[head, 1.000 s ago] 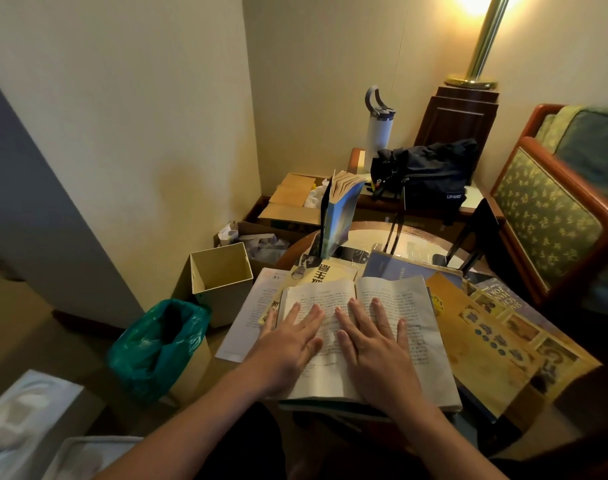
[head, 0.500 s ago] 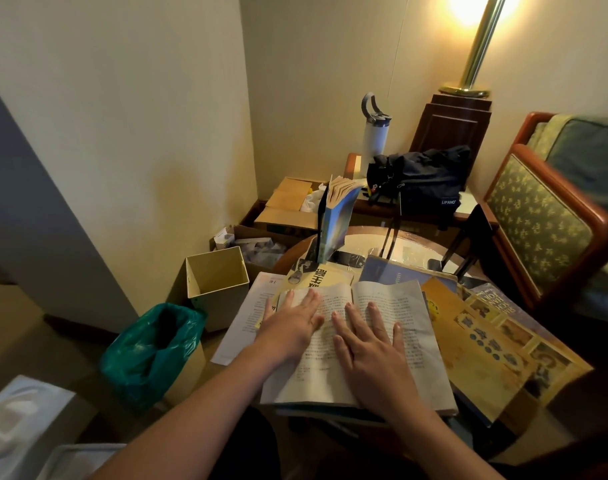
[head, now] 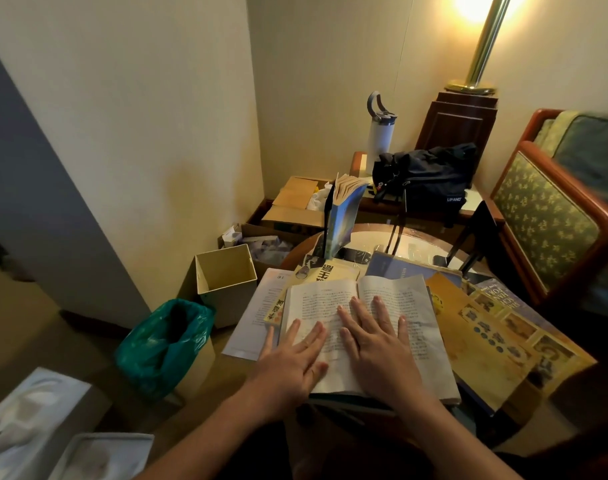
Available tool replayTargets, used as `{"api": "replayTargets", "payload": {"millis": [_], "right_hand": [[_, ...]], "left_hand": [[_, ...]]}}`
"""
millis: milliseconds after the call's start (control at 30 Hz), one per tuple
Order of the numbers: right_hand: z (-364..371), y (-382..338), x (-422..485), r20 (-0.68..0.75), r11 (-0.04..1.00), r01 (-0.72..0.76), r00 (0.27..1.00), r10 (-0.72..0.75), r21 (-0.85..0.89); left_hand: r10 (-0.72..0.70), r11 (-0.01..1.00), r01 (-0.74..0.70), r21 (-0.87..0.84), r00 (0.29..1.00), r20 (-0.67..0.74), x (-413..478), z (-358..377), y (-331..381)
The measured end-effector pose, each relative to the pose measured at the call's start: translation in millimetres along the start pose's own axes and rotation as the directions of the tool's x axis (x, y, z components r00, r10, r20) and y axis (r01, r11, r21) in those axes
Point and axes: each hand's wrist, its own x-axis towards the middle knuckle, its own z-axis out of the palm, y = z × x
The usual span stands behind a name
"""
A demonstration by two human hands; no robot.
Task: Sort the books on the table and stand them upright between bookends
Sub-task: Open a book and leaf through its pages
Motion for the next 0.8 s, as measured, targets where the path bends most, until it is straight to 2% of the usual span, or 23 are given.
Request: {"api": "replayTargets", "payload": {"millis": [200, 300, 367, 467, 600, 700, 800], "right_hand": [[-3, 3, -2, 0.012, 1.000, 0.021, 1.000, -0.021, 0.005], [-6, 10, -8, 0.040, 0.999, -0.004, 0.999, 0.002, 0.040], [-7, 22, -14, 0.049, 0.998, -0.050, 0.998, 0.048, 0.030], [-10, 47, -25, 0.051, 0.981, -0.193, 0.980, 0.193, -0.002], [-16, 66, -39, 0.050, 0.940, -0.340, 0.939, 0.340, -0.004], [-19, 66, -47, 0.049, 0.935, -0.345, 0.939, 0.342, 0.082], [-27, 58, -52, -0.040, 0.892, -0.329, 0.933, 0.358, 0.310]], "left_hand": [[-0.158, 0.982, 0.153, -0.114, 0.987, -0.038, 2, 8, 14], [-0.248, 0.944, 0.241, -0.226, 0.969, -0.004, 4, 11, 9], [-0.277, 0.905, 0.268, -0.332, 0.961, 0.020, 3, 12, 4], [-0.300, 0.852, 0.279, -0.443, 0.954, 0.025, 1, 8, 2], [-0.314, 0.822, 0.228, -0.522, 0.946, -0.082, 1, 0, 10], [-0.350, 0.786, 0.211, -0.582, 0.927, -0.137, 0, -5, 14], [-0.384, 0.765, 0.217, -0.606, 0.909, -0.159, 2, -8, 14]]}}
